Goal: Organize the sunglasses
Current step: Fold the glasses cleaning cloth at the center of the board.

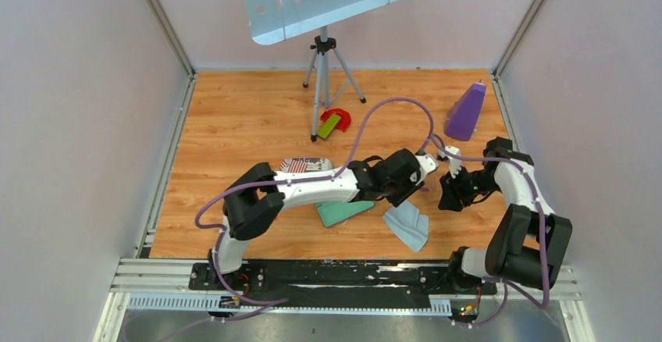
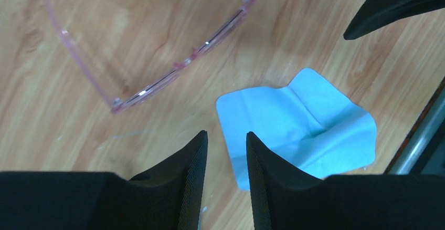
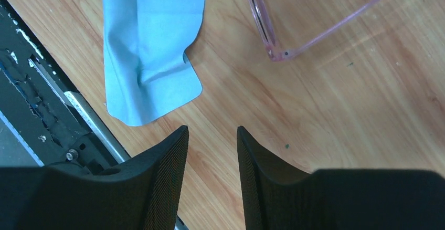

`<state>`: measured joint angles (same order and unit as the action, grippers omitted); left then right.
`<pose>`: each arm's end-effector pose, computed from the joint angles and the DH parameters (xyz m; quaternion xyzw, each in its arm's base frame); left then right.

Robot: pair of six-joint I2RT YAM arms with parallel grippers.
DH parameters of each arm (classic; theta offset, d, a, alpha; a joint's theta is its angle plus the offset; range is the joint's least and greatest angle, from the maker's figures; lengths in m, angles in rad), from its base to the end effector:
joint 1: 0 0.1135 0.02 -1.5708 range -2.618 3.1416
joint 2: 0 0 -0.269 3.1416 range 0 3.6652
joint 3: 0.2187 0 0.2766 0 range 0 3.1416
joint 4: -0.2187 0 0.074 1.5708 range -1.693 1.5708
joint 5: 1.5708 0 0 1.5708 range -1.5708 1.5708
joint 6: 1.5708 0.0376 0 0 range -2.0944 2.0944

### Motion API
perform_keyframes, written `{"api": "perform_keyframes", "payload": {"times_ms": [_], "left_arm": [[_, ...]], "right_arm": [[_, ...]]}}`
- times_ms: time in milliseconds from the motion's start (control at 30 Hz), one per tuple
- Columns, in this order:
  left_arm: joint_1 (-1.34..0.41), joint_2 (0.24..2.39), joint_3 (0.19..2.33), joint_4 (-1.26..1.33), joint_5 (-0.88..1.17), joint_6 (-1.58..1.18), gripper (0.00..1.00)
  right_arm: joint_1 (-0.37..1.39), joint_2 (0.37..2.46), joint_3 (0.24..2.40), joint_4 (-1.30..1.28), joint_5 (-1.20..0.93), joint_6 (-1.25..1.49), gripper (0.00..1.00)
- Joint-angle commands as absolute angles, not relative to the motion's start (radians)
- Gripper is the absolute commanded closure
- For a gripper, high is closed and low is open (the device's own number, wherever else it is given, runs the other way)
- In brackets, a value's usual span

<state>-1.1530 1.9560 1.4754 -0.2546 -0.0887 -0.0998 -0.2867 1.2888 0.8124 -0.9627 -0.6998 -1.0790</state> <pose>0.1941 -0.4291 0.2164 0.4434 0.7984 -0.2048 0.3521 0.2237 -0.0407 0.1995 -0.3825 0.8561 0.2264 0.2638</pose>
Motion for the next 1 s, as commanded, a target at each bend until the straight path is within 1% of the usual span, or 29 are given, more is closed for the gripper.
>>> {"api": "perform_keyframes", "payload": {"times_ms": [0, 100, 167, 267, 500, 633, 800, 900, 967], "left_arm": [[-1.141, 2.062, 1.576, -0.295, 0.008, -0.099, 0.64], [-1.126, 2.113, 1.613, -0.315, 0.012, -0.128, 0.67], [-1.117, 2.121, 1.604, -0.312, 0.006, -0.149, 0.67], [-1.108, 2.127, 1.579, -0.308, 0.002, -0.16, 0.63], [-1.106, 2.146, 1.531, -0.245, 0.047, -0.162, 0.64], [-1.106, 2.172, 1.532, -0.218, 0.017, -0.163, 0.59], [-1.106, 2.216, 1.581, -0.239, 0.003, -0.154, 0.57], [-1.107, 2.237, 1.596, -0.252, 0.002, -0.14, 0.59], [-1.108, 2.239, 1.59, -0.251, 0.004, -0.132, 0.62]], "right_arm": [[-0.342, 1.302, 0.816, -1.006, -0.748, -1.133, 0.57], [-0.365, 1.314, 0.811, -1.001, -0.748, -1.134, 0.56], [-0.38, 1.329, 0.81, -1.002, -0.75, -1.137, 0.56], [-0.394, 1.346, 0.804, -1.002, -0.753, -1.138, 0.56], [-0.399, 1.354, 0.798, -0.999, -0.773, -1.141, 0.55], [-0.399, 1.353, 0.797, -0.999, -0.775, -1.139, 0.55], [-0.399, 1.348, 0.792, -1.0, -0.77, -1.138, 0.54], [-0.399, 1.349, 0.79, -1.0, -0.769, -1.137, 0.54], [-0.4, 1.348, 0.791, -1.0, -0.769, -1.137, 0.54]]}}
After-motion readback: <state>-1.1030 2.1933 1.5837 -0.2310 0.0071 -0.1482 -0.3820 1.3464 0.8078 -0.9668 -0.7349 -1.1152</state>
